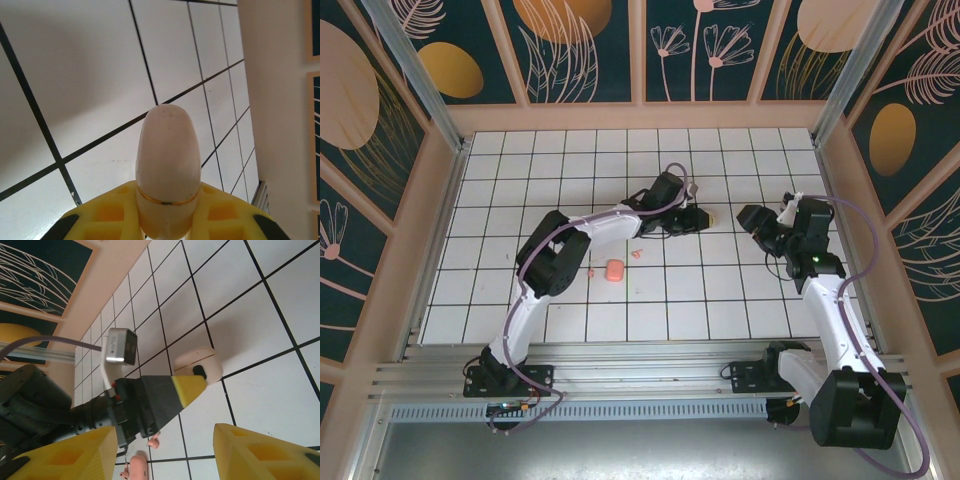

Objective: Insert the wireless bluetooth earbuds into the charging case

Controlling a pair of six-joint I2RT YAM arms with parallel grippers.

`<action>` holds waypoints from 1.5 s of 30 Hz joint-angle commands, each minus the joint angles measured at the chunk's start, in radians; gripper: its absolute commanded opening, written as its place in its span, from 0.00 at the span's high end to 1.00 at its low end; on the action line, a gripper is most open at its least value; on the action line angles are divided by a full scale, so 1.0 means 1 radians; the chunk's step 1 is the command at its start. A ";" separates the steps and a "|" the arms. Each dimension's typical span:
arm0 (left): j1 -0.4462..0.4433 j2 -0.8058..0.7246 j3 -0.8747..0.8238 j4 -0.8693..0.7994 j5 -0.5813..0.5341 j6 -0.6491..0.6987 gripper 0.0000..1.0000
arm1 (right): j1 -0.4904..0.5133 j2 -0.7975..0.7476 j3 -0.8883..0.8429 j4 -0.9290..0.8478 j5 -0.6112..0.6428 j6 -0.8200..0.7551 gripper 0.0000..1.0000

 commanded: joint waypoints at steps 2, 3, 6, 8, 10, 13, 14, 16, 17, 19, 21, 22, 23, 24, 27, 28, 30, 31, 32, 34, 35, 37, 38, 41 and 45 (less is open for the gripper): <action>-0.006 0.044 0.067 -0.017 0.022 -0.054 0.86 | -0.014 0.020 0.008 -0.002 -0.035 -0.047 0.46; -0.007 0.055 0.079 -0.017 0.023 -0.058 0.85 | -0.017 0.025 0.009 -0.003 -0.038 -0.050 0.46; -0.008 0.090 0.127 -0.028 0.018 -0.071 0.84 | -0.023 0.033 0.011 0.005 -0.047 -0.052 0.46; -0.010 0.116 0.164 -0.040 0.015 -0.077 0.84 | -0.027 0.036 0.011 0.008 -0.051 -0.052 0.46; -0.009 0.141 0.201 -0.068 0.007 -0.078 0.83 | -0.028 0.038 0.012 0.009 -0.057 -0.052 0.46; -0.009 0.177 0.260 -0.141 -0.004 -0.079 0.82 | -0.031 0.041 0.015 0.010 -0.062 -0.055 0.46; -0.011 0.184 0.268 -0.151 -0.007 -0.077 0.82 | -0.034 0.043 0.018 0.009 -0.063 -0.057 0.46; -0.010 0.185 0.272 -0.165 -0.019 -0.075 0.81 | -0.036 0.050 0.023 0.011 -0.066 -0.060 0.46; -0.010 0.184 0.272 -0.172 -0.025 -0.073 0.81 | -0.036 0.053 0.027 0.013 -0.069 -0.060 0.46; -0.010 0.182 0.273 -0.184 -0.034 -0.069 0.78 | -0.037 0.062 0.032 0.015 -0.077 -0.060 0.46; -0.010 0.182 0.277 -0.192 -0.040 -0.062 0.76 | -0.037 0.067 0.037 0.018 -0.082 -0.061 0.46; -0.010 0.182 0.278 -0.197 -0.044 -0.061 0.74 | -0.036 0.066 0.036 0.018 -0.082 -0.063 0.46; -0.011 0.182 0.281 -0.202 -0.047 -0.059 0.73 | -0.038 0.067 0.037 0.016 -0.082 -0.064 0.46; -0.011 0.182 0.283 -0.207 -0.048 -0.056 0.72 | -0.037 0.066 0.038 0.015 -0.082 -0.064 0.46; -0.010 0.181 0.294 -0.232 -0.062 -0.040 0.66 | -0.036 0.060 0.038 0.009 -0.086 -0.064 0.46; -0.010 0.180 0.302 -0.247 -0.069 -0.029 0.65 | -0.038 0.058 0.039 0.009 -0.087 -0.064 0.46; -0.010 0.179 0.322 -0.289 -0.095 -0.004 0.63 | -0.036 0.051 0.040 0.002 -0.087 -0.068 0.47; -0.011 0.176 0.330 -0.307 -0.107 0.010 0.62 | -0.036 0.047 0.044 -0.006 -0.084 -0.073 0.47; -0.010 0.173 0.335 -0.324 -0.118 0.023 0.61 | -0.037 0.042 0.044 -0.015 -0.079 -0.079 0.47; -0.010 0.165 0.353 -0.364 -0.146 0.052 0.59 | -0.037 0.034 0.050 -0.035 -0.071 -0.091 0.46; -0.010 0.160 0.357 -0.384 -0.159 0.066 0.58 | -0.036 0.030 0.053 -0.045 -0.070 -0.096 0.47; -0.011 0.143 0.356 -0.414 -0.183 0.087 0.57 | -0.037 0.023 0.057 -0.056 -0.072 -0.098 0.47; -0.010 0.133 0.353 -0.428 -0.196 0.098 0.57 | -0.036 0.022 0.059 -0.058 -0.075 -0.097 0.47; -0.010 0.090 0.323 -0.455 -0.228 0.124 0.56 | -0.037 0.018 0.064 -0.055 -0.083 -0.091 0.47; -0.010 -0.012 0.228 -0.462 -0.274 0.148 0.55 | -0.033 0.024 0.070 -0.040 -0.103 -0.078 0.46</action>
